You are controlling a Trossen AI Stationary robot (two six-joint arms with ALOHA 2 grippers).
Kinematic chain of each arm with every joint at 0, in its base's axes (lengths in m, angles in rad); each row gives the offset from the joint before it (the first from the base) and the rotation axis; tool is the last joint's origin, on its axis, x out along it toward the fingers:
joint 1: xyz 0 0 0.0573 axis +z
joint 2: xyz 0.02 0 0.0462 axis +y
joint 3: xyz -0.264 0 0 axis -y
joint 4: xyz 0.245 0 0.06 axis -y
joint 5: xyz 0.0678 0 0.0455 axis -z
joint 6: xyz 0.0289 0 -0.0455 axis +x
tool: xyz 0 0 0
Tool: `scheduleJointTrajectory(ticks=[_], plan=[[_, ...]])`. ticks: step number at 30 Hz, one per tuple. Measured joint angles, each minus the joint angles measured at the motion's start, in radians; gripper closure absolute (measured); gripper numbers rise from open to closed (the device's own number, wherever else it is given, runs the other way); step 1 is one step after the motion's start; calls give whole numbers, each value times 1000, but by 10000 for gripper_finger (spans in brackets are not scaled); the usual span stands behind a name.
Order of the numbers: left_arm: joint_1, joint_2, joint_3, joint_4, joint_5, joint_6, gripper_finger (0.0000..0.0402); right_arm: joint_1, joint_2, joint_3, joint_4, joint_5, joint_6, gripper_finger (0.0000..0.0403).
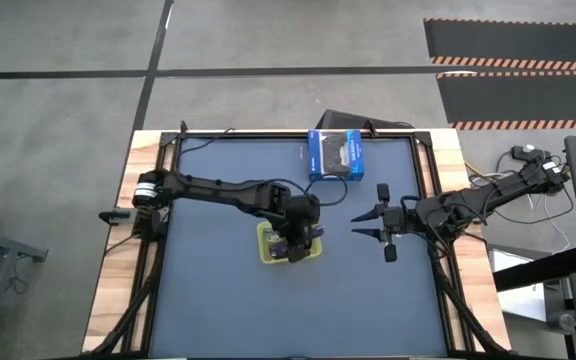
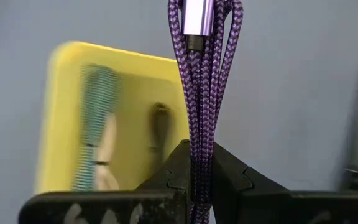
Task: Pick and place USB-C Cables
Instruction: Put the violet charger cable into the yellow bin
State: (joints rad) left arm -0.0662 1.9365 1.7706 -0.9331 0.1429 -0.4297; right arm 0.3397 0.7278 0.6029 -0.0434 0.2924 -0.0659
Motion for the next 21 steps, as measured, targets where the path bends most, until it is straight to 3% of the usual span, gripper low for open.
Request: scheduleJointTrajectory(ticks=[4,21], plan=[[3,3,-13,-6,-73,25,386,0,3,0,-5,0,4,312],[0,5,-88,8,-119,78,384,0,8,-1,-13,0,21,320]])
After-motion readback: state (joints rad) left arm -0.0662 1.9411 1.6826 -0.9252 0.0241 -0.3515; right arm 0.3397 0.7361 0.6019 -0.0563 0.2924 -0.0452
